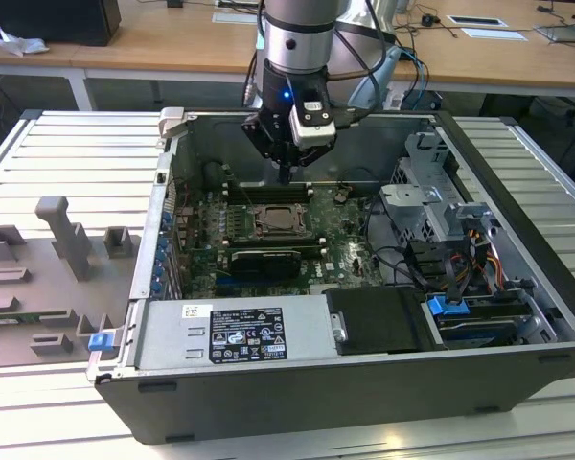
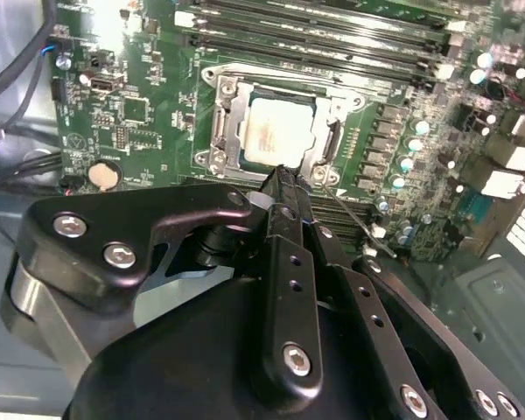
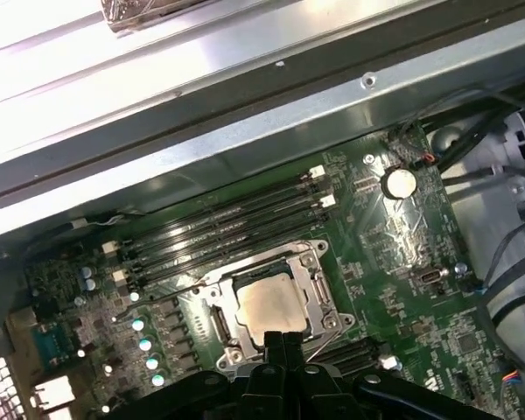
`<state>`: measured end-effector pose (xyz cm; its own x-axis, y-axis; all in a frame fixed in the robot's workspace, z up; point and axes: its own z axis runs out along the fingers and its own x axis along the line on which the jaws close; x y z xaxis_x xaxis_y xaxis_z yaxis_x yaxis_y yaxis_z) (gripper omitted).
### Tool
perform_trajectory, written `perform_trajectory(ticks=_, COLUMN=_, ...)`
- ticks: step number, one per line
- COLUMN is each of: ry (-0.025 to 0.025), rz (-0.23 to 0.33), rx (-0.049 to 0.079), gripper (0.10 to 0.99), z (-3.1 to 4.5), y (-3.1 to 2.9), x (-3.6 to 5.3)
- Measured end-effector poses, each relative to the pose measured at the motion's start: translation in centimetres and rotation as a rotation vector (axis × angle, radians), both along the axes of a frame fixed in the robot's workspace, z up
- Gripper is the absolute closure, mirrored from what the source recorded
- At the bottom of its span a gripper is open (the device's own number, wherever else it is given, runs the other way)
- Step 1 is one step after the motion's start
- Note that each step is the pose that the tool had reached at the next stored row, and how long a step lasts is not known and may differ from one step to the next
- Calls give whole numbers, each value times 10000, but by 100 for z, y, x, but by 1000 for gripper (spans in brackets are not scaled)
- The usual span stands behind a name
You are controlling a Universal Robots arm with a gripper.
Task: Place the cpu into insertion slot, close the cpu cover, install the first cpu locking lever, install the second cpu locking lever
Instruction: 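Install the first cpu locking lever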
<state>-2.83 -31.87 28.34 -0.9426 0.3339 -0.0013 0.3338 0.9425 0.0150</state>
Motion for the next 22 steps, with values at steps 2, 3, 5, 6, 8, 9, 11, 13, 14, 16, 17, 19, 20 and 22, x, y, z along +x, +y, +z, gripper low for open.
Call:
perform_trajectory(ticks=2, ry=-169, rz=113, rx=1, gripper=980, z=-6, y=0, x=-1)
perform_trajectory(ticks=3, ry=-192, rz=210, rx=3, gripper=980, z=-9, y=0, x=-1)
perform_trajectory(ticks=5, ry=-201, rz=848, rx=9, gripper=980, z=-20, y=0, x=-2)
perform_trajectory(ticks=6, ry=-202, rz=1076, rx=13, gripper=980, z=-25, y=0, x=-2)
perform_trajectory(ticks=8, ry=-200, rz=1637, rx=24, gripper=980, z=-33, y=-1, x=-2)
perform_trajectory(ticks=9, ry=-200, rz=1915, rx=28, gripper=980, z=-36, y=0, x=-2)
perform_trajectory(ticks=11, ry=-200, rz=2341, rx=33, gripper=980, z=-41, y=0, x=-2)
perform_trajectory(ticks=13, ry=-206, rz=2914, rx=38, gripper=980, z=-47, y=0, x=-2)
perform_trajectory(ticks=14, ry=-207, rz=3036, rx=39, gripper=980, z=-48, y=0, x=-1)
perform_trajectory(ticks=16, ry=-206, rz=3251, rx=42, gripper=980, z=-50, y=0, x=-2)
perform_trajectory(ticks=17, ry=-207, rz=3335, rx=44, gripper=980, z=-51, y=0, x=-2)
perform_trajectory(ticks=19, ry=-207, rz=3547, rx=46, gripper=980, z=-53, y=0, x=-1)
perform_trajectory(ticks=20, ry=-208, rz=3600, rx=46, gripper=980, z=-54, y=0, x=-2)
perform_trajectory(ticks=22, ry=-216, rz=3834, rx=55, gripper=980, z=-57, y=-3, x=-3)
